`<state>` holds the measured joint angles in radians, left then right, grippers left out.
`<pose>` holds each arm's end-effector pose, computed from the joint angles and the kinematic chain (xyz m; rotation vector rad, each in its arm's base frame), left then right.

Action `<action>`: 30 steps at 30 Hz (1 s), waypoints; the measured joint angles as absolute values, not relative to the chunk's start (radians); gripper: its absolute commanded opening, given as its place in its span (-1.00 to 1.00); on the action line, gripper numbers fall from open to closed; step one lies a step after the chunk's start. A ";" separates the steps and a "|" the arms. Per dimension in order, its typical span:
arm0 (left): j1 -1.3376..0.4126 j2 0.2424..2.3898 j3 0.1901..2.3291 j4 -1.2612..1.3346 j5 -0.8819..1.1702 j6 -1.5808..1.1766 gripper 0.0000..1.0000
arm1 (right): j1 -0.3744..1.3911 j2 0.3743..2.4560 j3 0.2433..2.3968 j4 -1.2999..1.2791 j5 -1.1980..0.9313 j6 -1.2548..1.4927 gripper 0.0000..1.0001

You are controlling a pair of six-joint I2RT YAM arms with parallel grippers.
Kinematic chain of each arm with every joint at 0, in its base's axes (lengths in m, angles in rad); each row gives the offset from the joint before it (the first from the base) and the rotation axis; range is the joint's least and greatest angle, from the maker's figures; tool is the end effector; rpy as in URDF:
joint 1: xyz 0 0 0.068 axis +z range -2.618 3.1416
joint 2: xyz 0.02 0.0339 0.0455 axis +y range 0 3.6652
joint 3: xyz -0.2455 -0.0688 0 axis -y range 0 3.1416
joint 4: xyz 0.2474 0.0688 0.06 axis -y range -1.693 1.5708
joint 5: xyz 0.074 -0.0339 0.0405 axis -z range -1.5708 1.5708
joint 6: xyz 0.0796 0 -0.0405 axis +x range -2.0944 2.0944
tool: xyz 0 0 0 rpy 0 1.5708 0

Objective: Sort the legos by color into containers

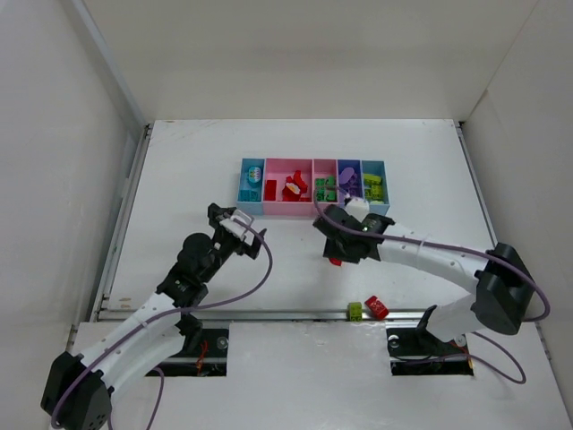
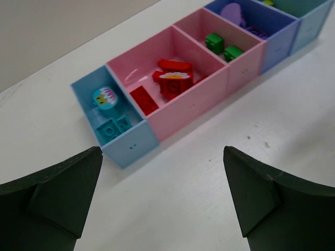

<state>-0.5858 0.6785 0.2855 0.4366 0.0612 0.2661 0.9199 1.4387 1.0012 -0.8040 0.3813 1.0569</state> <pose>0.1920 -0.1333 0.2350 0.6785 1.3767 -0.3014 0.1962 0.2088 0.1665 0.2656 2.6325 0.0862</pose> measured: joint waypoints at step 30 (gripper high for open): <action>-0.488 0.712 0.257 0.497 -0.086 0.245 1.00 | 0.694 1.906 1.713 -0.709 0.397 0.580 1.00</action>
